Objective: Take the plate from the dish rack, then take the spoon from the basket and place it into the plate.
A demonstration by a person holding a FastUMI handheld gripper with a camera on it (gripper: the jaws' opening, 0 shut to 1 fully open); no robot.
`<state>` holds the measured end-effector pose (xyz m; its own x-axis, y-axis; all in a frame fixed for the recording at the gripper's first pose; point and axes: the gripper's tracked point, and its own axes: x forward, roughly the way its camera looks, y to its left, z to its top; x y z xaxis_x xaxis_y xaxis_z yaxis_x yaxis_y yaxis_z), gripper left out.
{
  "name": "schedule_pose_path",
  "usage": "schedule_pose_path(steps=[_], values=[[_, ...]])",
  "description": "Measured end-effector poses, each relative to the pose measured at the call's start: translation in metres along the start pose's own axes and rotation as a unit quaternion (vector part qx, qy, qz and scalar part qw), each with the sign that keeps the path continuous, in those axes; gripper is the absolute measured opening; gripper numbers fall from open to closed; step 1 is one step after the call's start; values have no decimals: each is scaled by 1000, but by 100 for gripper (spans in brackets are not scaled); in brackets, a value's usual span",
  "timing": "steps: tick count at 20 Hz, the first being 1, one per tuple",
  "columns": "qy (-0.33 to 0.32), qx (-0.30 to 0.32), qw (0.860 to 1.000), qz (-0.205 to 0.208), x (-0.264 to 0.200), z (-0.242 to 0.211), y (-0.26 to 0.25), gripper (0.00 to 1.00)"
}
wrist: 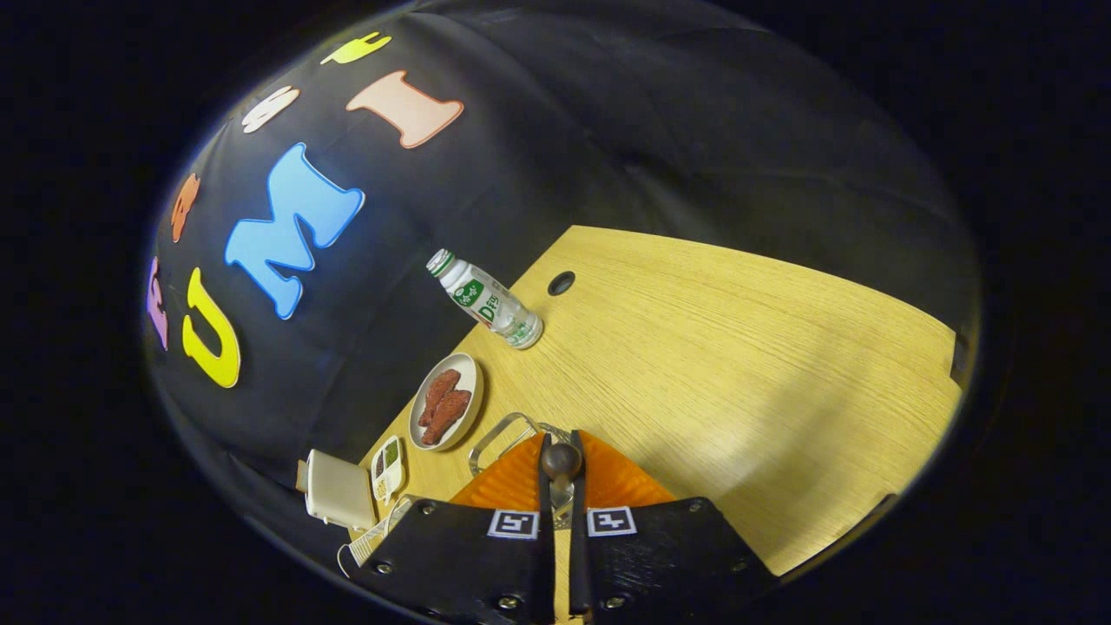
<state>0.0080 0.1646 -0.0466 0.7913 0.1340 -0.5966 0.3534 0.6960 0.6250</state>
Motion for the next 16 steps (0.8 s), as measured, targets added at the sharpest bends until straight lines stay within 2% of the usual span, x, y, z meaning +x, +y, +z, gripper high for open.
schedule_pose_path(steps=[1, 7, 16], values=[[2, -5, 1000, 1, -35, 0, 6, 6], [-15, -65, 998, 11, -45, 23, 22, 6], [-38, -125, 991, 39, -93, 63, 57, 6]])
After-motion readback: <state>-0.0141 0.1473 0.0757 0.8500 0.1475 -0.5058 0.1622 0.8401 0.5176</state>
